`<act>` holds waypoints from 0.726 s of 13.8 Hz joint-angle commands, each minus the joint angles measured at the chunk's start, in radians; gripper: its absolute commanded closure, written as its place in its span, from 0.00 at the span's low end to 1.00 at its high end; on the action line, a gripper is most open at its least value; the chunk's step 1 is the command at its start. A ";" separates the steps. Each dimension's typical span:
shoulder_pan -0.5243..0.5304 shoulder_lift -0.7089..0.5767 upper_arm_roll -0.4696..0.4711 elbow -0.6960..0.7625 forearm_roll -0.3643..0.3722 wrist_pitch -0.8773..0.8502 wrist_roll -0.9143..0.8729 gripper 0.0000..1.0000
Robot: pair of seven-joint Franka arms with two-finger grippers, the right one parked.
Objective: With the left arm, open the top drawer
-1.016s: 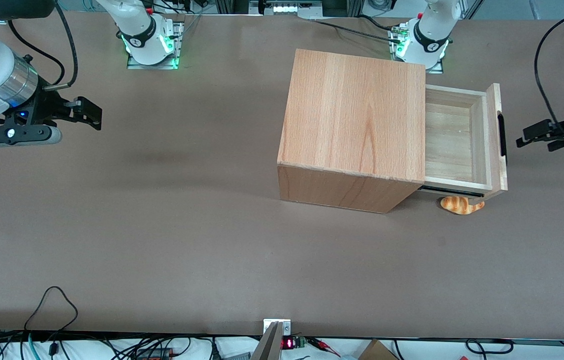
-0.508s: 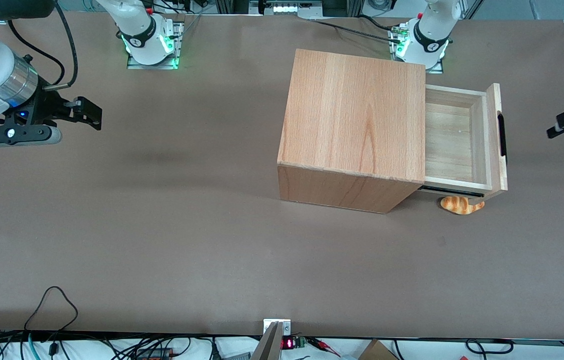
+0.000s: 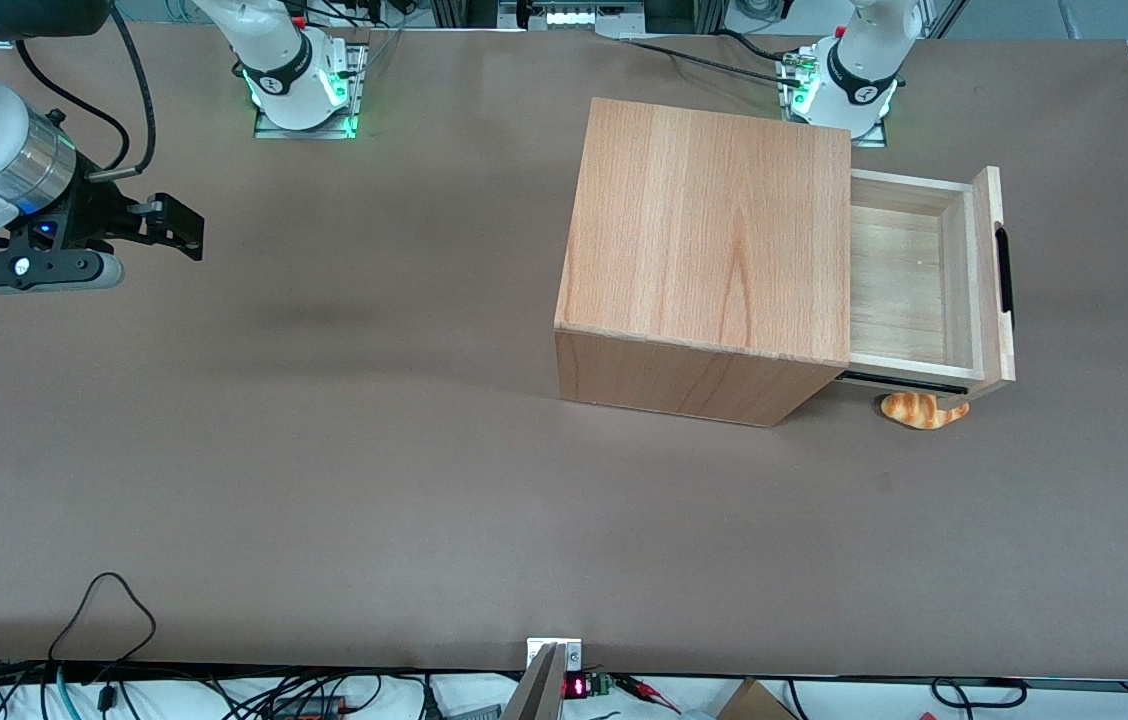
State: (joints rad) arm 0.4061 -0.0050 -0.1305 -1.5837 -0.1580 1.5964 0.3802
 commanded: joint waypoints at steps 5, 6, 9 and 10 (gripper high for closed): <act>-0.269 0.010 0.178 0.076 0.089 -0.072 -0.096 0.00; -0.303 0.008 0.190 0.077 0.104 -0.072 -0.118 0.00; -0.409 0.008 0.264 0.111 0.136 -0.075 -0.210 0.00; -0.446 0.008 0.293 0.111 0.136 -0.075 -0.213 0.00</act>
State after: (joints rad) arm 0.0370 -0.0050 0.0983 -1.5157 -0.0499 1.5501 0.2020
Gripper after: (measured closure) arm 0.000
